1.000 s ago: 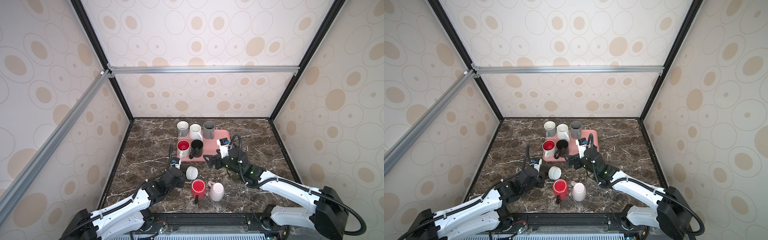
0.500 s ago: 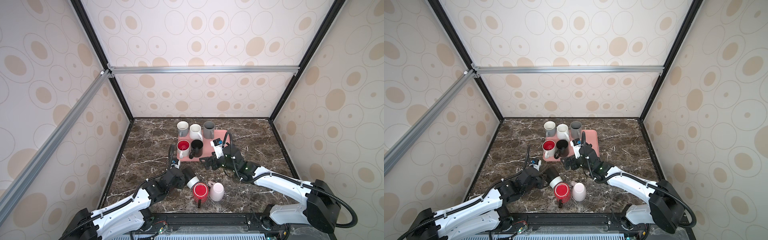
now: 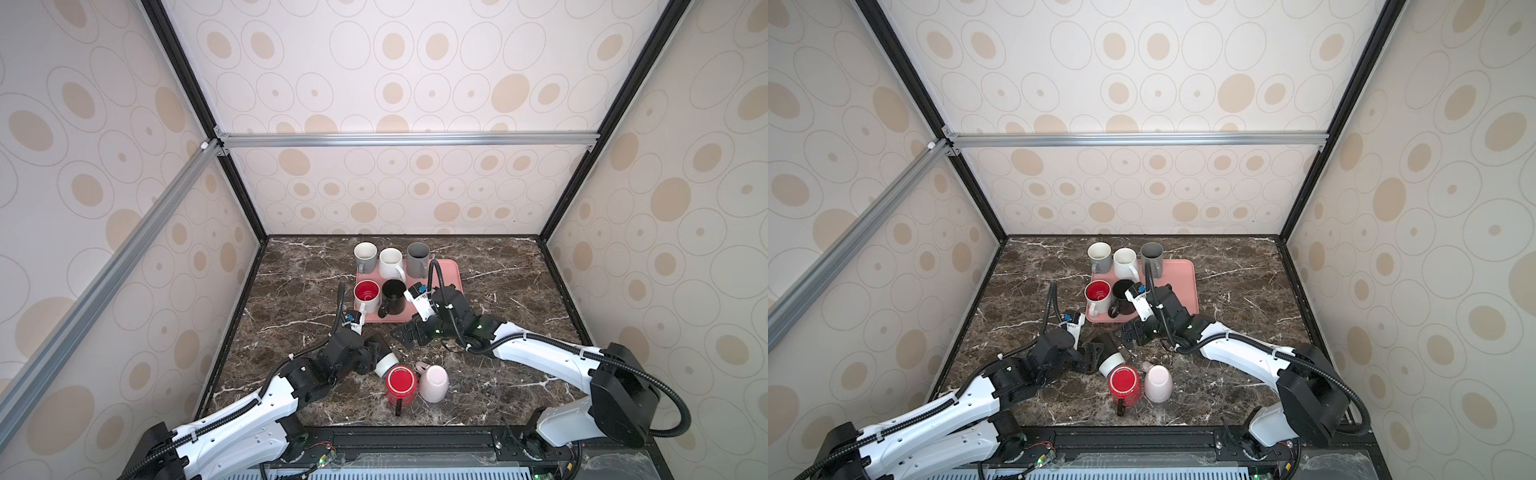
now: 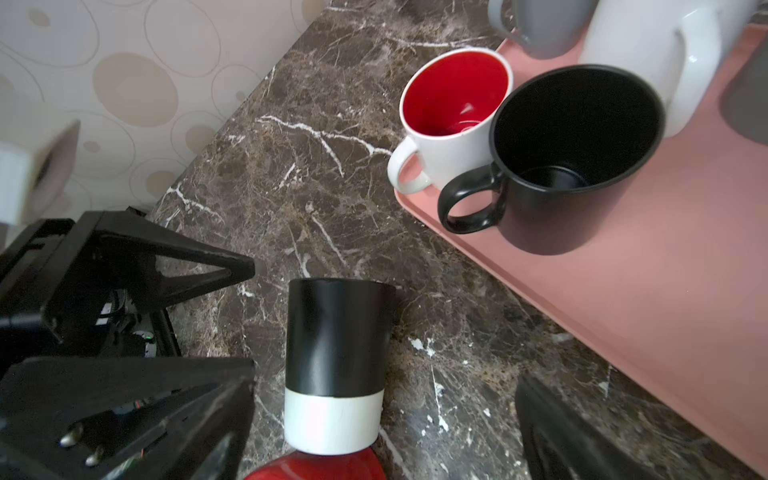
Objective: Turn the mug right side up
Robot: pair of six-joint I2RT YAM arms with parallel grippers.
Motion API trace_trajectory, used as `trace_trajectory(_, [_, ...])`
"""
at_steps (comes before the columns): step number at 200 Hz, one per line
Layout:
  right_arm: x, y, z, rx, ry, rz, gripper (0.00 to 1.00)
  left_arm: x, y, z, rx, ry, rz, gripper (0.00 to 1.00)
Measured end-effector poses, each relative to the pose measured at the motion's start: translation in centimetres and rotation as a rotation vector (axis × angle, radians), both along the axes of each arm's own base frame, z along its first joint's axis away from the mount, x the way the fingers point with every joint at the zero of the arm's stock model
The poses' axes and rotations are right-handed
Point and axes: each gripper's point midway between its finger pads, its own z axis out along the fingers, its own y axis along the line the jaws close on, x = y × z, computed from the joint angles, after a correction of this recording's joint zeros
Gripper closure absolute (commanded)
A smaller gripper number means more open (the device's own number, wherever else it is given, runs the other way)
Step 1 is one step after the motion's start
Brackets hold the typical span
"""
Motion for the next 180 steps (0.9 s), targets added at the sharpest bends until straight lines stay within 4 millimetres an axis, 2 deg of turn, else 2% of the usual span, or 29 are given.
trace_trajectory(16, [-0.4, 0.5, -0.9, -0.024, 0.023, 0.037, 0.01, -0.2, 0.3, -0.3, 0.016, 0.011, 0.005, 0.27])
trace_trajectory(22, [-0.6, 0.8, -1.3, -0.037, 0.03, 0.051, 0.01, -0.2, 0.6, -0.3, 0.023, 0.01, 0.012, 0.23])
trace_trajectory(28, [-0.8, 1.1, -1.7, -0.051, 0.037, 0.065, 0.01, -0.2, 0.9, -0.3, 0.03, 0.007, 0.023, 0.14])
trace_trajectory(47, [-1.6, 2.5, -2.9, -0.085, 0.055, 0.118, 0.01, -0.1, 2.1, 0.7, 0.018, -0.027, 0.08, 0.08])
trace_trajectory(50, [-1.8, 2.7, -3.1, -0.089, 0.058, 0.125, 0.01, 0.0, 2.3, 1.1, 0.011, -0.039, 0.093, 0.03])
trace_trajectory(53, [-1.9, 3.0, -3.2, -0.092, 0.059, 0.132, 0.01, 0.0, 2.5, 1.3, 0.008, -0.047, 0.1, 0.01])
trace_trajectory(84, [-2.8, 5.6, -4.7, -0.111, 0.092, 0.194, 0.01, 0.3, 4.4, 4.1, -0.044, -0.145, 0.193, 0.01])
trace_trajectory(107, [-2.9, 7.2, -5.5, -0.132, 0.107, 0.219, 0.01, 0.5, 5.3, 5.1, -0.056, -0.184, 0.23, 0.01])
trace_trajectory(180, [-3.2, 8.6, -9.0, -0.27, 0.18, 0.224, 0.02, 0.8, 6.0, 6.1, -0.049, -0.239, 0.26, 0.01])
